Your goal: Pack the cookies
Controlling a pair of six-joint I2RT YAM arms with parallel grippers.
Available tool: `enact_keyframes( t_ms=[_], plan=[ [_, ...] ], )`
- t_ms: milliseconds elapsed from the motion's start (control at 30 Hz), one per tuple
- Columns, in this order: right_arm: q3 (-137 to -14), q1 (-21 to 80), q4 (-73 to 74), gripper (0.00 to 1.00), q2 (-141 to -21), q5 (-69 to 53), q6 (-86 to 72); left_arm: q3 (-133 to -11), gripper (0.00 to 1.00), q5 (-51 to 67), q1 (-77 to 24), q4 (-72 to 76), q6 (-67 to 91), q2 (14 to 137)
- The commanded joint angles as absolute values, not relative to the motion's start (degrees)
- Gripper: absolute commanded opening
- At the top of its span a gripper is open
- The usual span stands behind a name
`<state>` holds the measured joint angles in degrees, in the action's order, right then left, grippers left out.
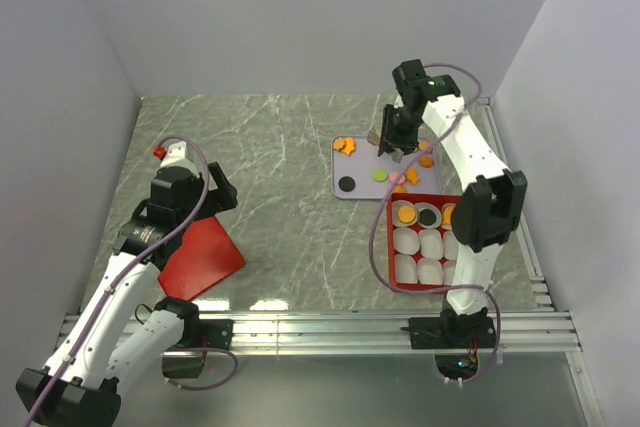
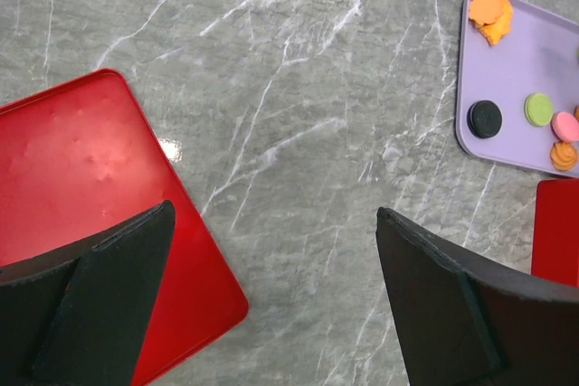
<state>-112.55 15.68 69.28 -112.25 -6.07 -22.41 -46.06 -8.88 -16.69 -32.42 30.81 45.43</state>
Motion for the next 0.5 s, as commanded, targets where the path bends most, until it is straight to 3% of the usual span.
enact_keyframes(
  t_ms=[0, 467],
  plan=[
    [-110.0, 15.2, 70.3, 0.36, -102.9, -6.0, -22.1, -46.1, 0.99, -8.4, -16.5, -31.1, 30.2, 43.7],
    [-85.8, 13.7, 72.8, 0.36, -74.9, -7.1, -25.2, -42.9, 1.00, -10.7, -16.5, -27.2, 29.0, 37.2]
  ],
)
